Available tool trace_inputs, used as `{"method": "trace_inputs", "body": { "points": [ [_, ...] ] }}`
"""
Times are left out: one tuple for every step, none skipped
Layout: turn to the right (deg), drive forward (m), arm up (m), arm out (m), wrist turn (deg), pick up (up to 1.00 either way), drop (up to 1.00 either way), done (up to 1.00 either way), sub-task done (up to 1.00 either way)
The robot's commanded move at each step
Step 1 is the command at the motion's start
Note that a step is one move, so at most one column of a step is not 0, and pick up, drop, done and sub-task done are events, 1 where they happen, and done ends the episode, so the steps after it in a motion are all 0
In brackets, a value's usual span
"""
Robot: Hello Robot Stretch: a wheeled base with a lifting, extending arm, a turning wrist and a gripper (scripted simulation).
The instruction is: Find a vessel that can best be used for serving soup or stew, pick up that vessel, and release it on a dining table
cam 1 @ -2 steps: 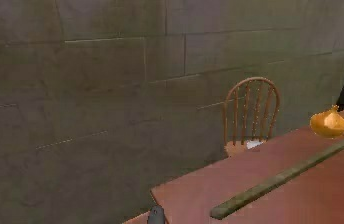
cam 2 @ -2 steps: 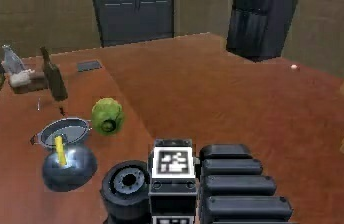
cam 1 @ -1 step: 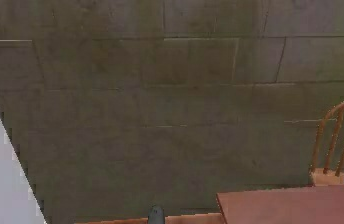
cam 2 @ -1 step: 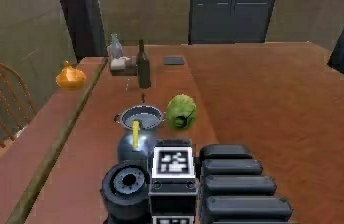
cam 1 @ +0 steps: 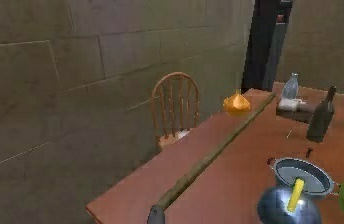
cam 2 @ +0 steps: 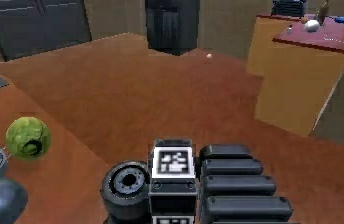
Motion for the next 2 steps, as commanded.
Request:
{"method": "trace_inputs", "body": {
  "points": [
    [45.0, 0.00, 0.00, 0.00, 0.0, 0.00, 0.00, 0.00, 0.00],
    [45.0, 0.00, 0.00, 0.00, 0.0, 0.00, 0.00, 0.00, 0.00]
  ]
}}
